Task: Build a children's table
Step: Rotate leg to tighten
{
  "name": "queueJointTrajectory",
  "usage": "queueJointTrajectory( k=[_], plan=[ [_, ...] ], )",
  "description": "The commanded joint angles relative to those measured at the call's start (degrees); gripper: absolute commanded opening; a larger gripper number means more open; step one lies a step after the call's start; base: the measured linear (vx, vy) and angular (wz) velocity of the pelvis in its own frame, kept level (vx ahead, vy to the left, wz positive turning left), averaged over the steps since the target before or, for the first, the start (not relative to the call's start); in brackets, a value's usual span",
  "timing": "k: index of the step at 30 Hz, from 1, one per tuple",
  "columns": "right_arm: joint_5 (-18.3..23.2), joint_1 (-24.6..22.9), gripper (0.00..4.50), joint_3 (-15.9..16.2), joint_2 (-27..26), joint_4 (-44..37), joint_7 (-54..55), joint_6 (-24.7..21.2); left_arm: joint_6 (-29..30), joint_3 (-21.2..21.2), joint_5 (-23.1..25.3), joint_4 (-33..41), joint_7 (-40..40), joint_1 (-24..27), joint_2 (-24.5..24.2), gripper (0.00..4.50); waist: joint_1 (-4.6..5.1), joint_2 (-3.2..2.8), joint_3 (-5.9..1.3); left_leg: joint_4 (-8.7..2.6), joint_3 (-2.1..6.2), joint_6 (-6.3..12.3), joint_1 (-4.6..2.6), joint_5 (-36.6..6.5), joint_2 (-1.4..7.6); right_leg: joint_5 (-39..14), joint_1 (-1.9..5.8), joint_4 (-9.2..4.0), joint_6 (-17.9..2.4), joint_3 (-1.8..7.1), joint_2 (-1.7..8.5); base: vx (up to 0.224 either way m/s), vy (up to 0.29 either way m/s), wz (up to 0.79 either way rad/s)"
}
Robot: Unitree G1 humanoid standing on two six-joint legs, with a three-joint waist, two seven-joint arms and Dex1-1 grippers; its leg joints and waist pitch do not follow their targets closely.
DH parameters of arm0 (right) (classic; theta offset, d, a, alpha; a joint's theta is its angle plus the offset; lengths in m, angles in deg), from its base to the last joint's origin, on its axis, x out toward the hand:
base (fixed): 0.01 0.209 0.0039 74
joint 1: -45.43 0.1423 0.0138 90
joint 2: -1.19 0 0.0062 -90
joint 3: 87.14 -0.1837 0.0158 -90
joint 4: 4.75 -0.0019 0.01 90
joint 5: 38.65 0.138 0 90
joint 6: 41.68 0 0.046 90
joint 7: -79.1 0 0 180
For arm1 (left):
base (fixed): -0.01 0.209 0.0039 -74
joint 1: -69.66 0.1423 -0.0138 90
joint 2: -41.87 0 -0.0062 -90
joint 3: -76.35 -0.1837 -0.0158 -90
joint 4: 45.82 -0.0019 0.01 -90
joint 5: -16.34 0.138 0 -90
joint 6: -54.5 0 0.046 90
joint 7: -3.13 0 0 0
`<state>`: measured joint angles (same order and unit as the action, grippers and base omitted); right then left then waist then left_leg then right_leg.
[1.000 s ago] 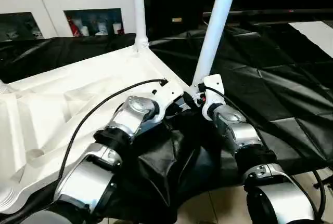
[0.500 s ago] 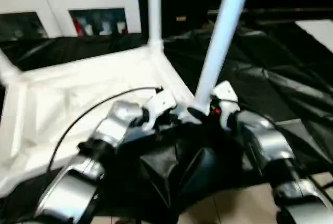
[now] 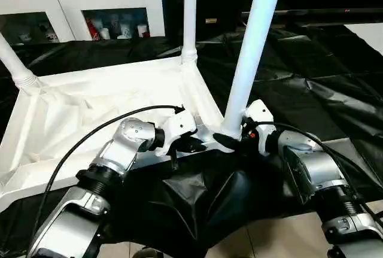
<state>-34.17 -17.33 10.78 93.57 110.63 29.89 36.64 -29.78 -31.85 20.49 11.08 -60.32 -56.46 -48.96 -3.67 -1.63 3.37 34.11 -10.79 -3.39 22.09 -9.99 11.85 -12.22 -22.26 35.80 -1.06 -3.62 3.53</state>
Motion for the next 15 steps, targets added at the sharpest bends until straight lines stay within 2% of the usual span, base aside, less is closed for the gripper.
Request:
queueJointTrajectory(
  k=[1,5,6,9,15],
  plan=[
    [0.12,0.06,3.47,-0.82,1.34,-1.20,0.48,0.81,-1.80,-1.24,-0.29,1.50,-2.02,0.22,-0.05,0.00,0.13,0.61,-4.12,-3.42,0.65,3.39,-1.16,-7.29,1.70,-3.66,2.70,-4.21,-13.43,2.88,4.47,0.000,0.000,0.00],
    [-0.06,-0.23,3.26,-0.79,0.90,-0.25,0.58,1.40,-2.18,-1.34,0.63,0.47,-0.31,0.18,0.17,0.00,0.15,0.69,-4.16,-3.37,0.66,3.46,-1.12,-6.97,1.69,-3.41,2.69,-4.13,-13.27,2.89,4.46,0.000,0.000,0.00],
    [-0.06,-0.23,3.05,-0.79,0.90,-0.25,0.58,1.40,-2.18,-1.34,0.63,0.47,-0.31,0.18,0.17,0.00,0.14,0.71,-4.18,-3.35,0.65,3.53,-1.09,-6.81,1.67,-3.21,2.73,-4.12,-13.27,2.90,4.46,0.000,0.000,0.00],
    [0.21,-0.70,2.85,-0.98,0.08,0.49,1.52,1.69,-1.51,-1.47,1.26,0.18,1.15,0.36,0.10,0.00,0.11,0.70,-4.19,-3.35,0.68,3.68,-1.07,-6.47,1.69,-3.10,2.72,-4.09,-13.23,2.86,4.47,0.000,0.000,0.00],
    [0.52,-0.05,2.76,-3.04,-4.35,4.19,9.53,0.48,0.92,-0.47,2.26,-1.78,6.01,-1.04,1.37,0.00,0.47,0.72,-4.08,-3.45,0.67,2.77,-1.08,-7.40,1.59,-5.50,2.60,-4.26,-12.95,2.85,4.48,0.000,0.000,0.00]
  ],
)
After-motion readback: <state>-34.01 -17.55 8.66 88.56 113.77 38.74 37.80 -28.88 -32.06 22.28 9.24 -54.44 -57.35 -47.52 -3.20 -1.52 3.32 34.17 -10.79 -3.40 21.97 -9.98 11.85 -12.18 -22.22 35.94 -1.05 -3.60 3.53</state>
